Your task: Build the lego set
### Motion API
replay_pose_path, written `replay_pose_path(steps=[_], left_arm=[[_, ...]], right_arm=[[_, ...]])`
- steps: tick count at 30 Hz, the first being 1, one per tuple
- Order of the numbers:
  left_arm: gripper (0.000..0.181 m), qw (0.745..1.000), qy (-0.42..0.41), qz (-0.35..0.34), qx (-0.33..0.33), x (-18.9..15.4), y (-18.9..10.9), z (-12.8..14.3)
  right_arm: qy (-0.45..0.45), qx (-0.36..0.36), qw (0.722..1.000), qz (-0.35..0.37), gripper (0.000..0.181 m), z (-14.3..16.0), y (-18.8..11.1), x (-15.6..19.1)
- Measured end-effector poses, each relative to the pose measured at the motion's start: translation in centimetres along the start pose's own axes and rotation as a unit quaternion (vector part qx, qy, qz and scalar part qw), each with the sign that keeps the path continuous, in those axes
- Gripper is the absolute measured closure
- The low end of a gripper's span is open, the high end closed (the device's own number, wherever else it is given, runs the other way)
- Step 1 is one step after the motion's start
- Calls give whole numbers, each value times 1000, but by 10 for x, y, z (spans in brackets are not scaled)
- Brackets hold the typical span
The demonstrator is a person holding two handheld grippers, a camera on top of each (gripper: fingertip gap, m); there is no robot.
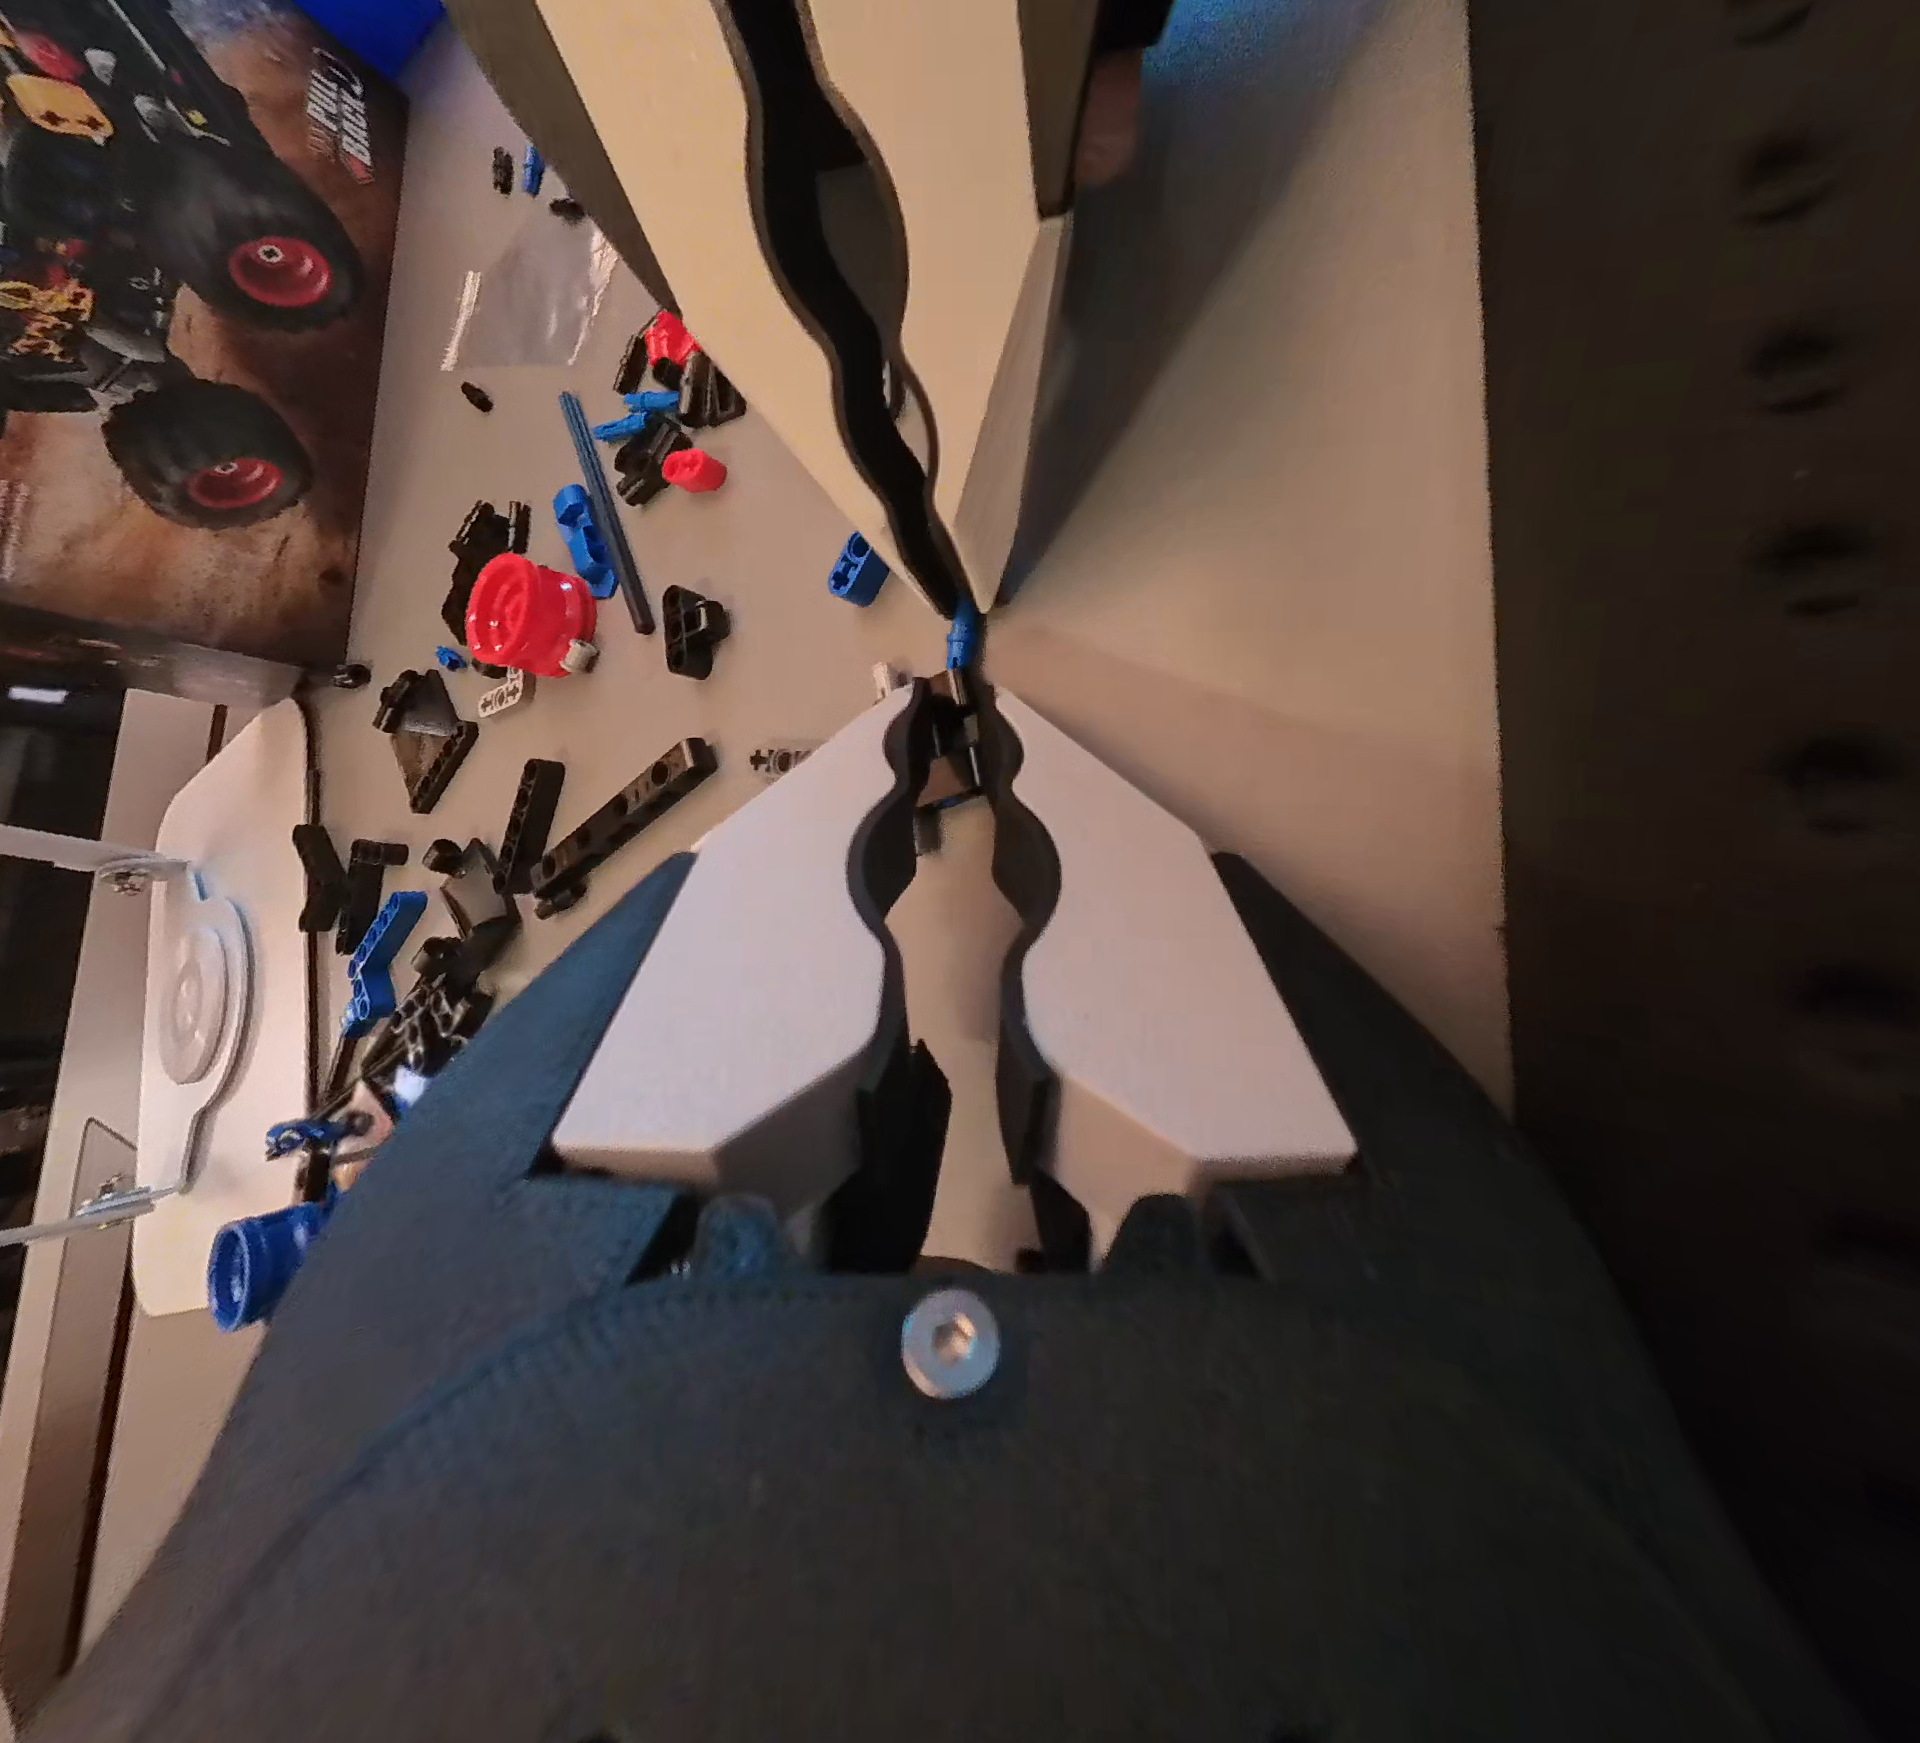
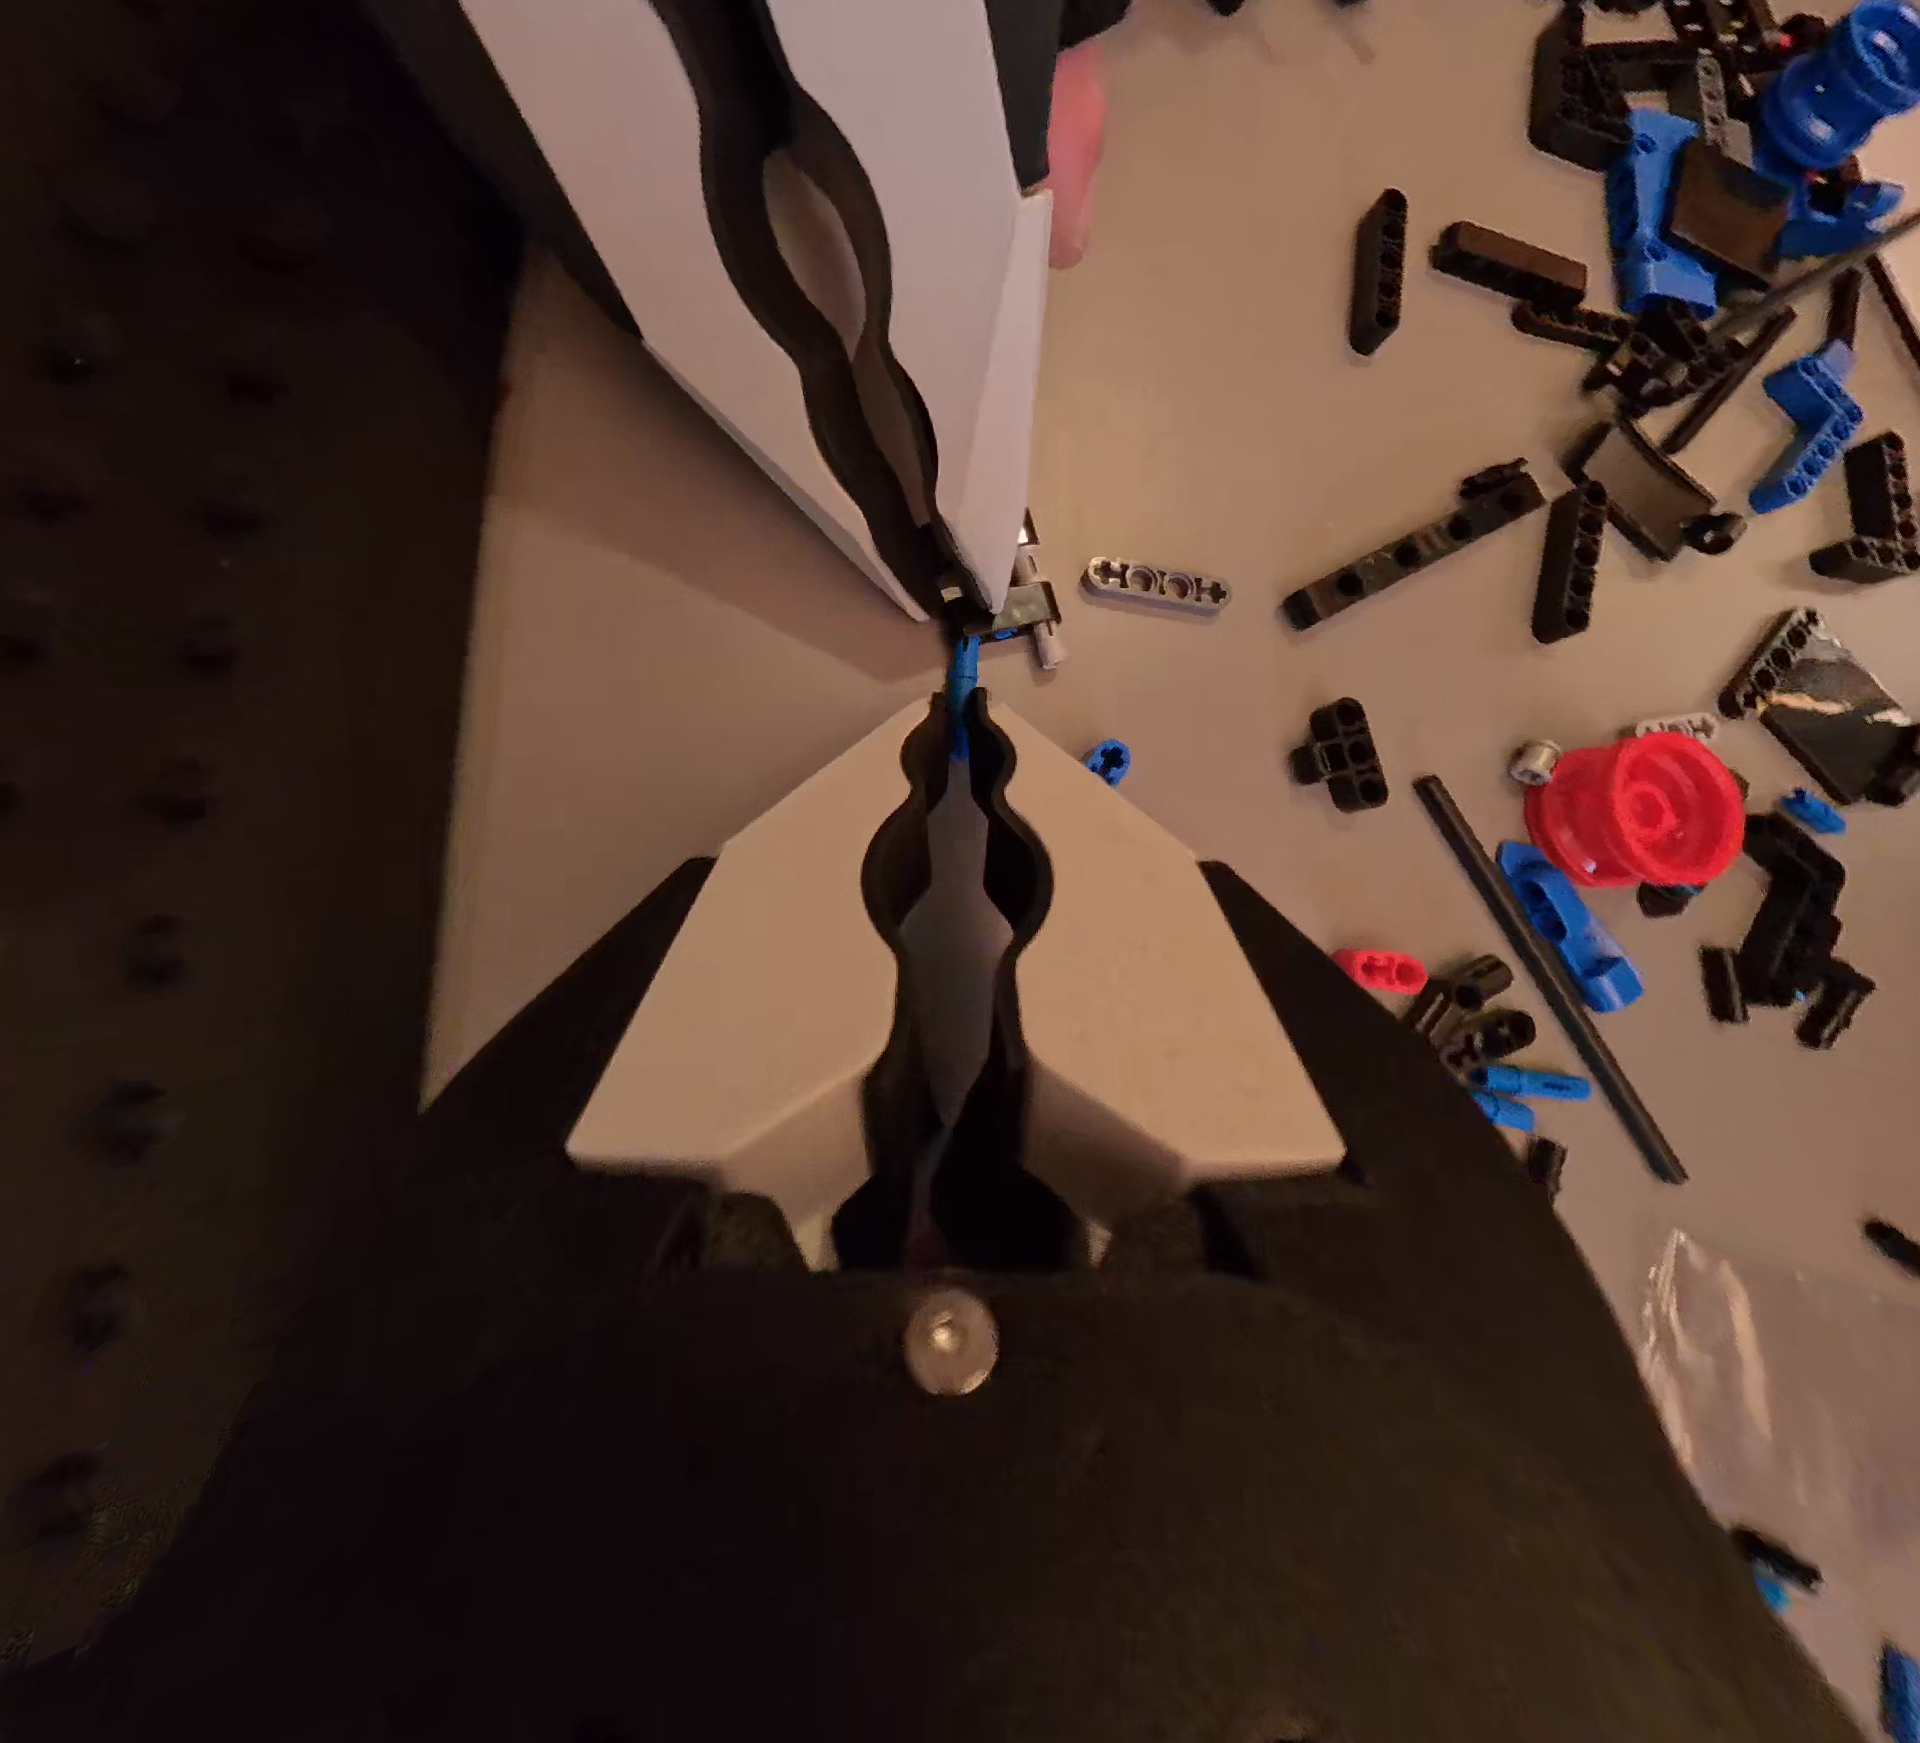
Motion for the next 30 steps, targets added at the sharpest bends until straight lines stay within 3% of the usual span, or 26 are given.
replay_pose_path(steps=[13, 19, 23, 28, 30], left_arm=[[181, 998, -26, 38, -31, -21, -18, 5], [181, 999, -2, 18, -29, -21, -26, 5], [161, 999, -47, 3, -9, -9, -38, 15], [155, 996, -76, 39, 11, -14, -48, 25], [160, 997, -72, 35, 19, -9, -47, 28]], right_arm=[[-81, -15, 995, -56, 181, -9, 8, 2], [-76, -19, 994, -72, 181, -10, 9, 1], [-73, -17, 995, -64, 180, -10, 9, 2], [-65, -8, 996, -56, 181, -11, 9, 4], [-58, -4, 997, -53, 181, -12, 9, 6]])
Point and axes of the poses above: each gripper's, where its closed fingertips meet, y out along the fingers, z out of its underside, x = y × z across the jaws, the point moved 4 cm from there along -y, back along the fingers, and after that the axes turned 3 degrees about x, right-handed, at the moved point
